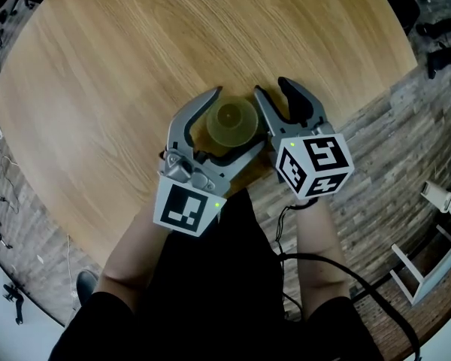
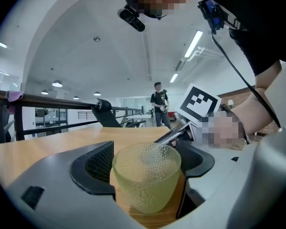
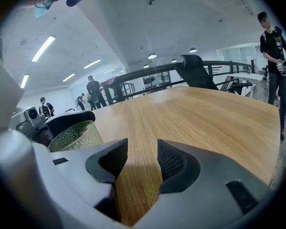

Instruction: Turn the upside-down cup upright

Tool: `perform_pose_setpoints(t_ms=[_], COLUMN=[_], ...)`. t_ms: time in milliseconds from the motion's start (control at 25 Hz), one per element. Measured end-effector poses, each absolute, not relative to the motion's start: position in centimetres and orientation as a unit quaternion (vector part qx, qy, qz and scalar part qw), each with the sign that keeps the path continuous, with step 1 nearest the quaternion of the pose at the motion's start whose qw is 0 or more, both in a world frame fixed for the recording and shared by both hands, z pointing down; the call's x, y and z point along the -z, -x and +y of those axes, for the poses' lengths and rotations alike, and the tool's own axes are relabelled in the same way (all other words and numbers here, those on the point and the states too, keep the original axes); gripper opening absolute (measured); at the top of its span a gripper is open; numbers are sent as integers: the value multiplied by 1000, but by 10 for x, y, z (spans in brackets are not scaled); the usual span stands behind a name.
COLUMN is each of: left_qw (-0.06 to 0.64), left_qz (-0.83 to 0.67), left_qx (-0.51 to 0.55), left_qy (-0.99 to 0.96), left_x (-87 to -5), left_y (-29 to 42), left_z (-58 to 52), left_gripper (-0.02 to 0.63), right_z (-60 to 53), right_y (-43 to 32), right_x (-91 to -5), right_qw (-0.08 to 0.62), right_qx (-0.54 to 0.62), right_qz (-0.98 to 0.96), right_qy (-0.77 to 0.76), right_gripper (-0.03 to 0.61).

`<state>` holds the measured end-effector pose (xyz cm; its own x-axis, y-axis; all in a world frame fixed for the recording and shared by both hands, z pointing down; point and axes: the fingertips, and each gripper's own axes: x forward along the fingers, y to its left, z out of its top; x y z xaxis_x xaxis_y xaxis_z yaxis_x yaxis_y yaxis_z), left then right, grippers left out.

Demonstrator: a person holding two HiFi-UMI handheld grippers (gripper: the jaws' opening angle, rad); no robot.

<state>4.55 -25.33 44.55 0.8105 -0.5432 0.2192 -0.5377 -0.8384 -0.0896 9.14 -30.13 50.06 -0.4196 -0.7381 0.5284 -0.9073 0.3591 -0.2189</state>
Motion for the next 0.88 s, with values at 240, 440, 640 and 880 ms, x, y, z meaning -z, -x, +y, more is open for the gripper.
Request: perform_pose_setpoints(t_ms=[240,440,640,880], left_qw=[14,-11,-55,-74], left_qz=[282,309,399,436], left_qx=[100,66,39,36], left_qy=[954,949,915,896], left_x=[-430,-397,-354,-301], left_y=[-37,-21,11,20], left_z=[-243,-230,-220,-207], left_gripper=[401,352,61,9], right_z=[-301,-281,-241,-205], right_y=[-99,-88,-68,-50], right_x=[-480,-440,-379,-307], right_qw=[156,143,122,105], right_qx=[-218,-190,-176,-149], right_qz=[-803,-806,-808,-814], right_qy=[-533,-542,-549,-552], right_gripper=[160,46,14,14])
